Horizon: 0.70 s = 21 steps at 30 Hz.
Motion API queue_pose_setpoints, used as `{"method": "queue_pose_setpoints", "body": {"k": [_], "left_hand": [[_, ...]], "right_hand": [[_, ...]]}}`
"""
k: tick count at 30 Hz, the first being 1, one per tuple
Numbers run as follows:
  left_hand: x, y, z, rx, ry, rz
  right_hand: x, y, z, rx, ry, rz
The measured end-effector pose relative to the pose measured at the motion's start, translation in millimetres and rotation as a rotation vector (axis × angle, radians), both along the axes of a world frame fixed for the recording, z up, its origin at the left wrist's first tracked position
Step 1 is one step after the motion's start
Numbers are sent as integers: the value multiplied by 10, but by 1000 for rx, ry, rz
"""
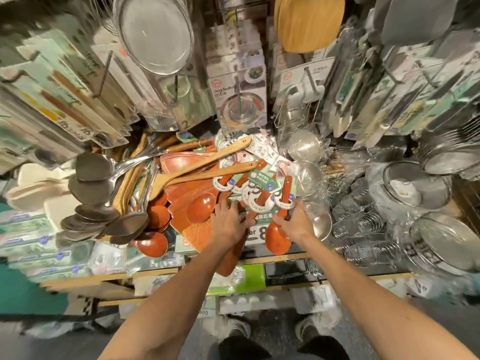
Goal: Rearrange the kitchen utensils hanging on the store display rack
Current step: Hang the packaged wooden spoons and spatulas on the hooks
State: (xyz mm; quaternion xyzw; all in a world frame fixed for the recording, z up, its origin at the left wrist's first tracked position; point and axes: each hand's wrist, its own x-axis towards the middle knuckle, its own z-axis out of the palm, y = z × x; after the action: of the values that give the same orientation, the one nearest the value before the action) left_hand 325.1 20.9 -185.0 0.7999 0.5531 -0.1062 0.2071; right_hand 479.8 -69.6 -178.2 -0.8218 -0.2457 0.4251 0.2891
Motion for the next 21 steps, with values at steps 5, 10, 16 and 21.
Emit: {"method": "queue_pose_setpoints", "body": {"k": [5, 10, 16, 21], "left_hand": [[40, 73, -13, 30, 26, -23], [129, 170, -85, -215, -172, 26], [214, 80, -15, -509, -381, 25], [120, 62, 60, -623, -483, 91]], "right_hand": [[-43, 9, -38, -13, -81, -1], [-65, 29, -87, 17, -32, -107], [-10, -3, -74, 27, 27, -257], [12, -26, -105, 61, 81, -347]]}}
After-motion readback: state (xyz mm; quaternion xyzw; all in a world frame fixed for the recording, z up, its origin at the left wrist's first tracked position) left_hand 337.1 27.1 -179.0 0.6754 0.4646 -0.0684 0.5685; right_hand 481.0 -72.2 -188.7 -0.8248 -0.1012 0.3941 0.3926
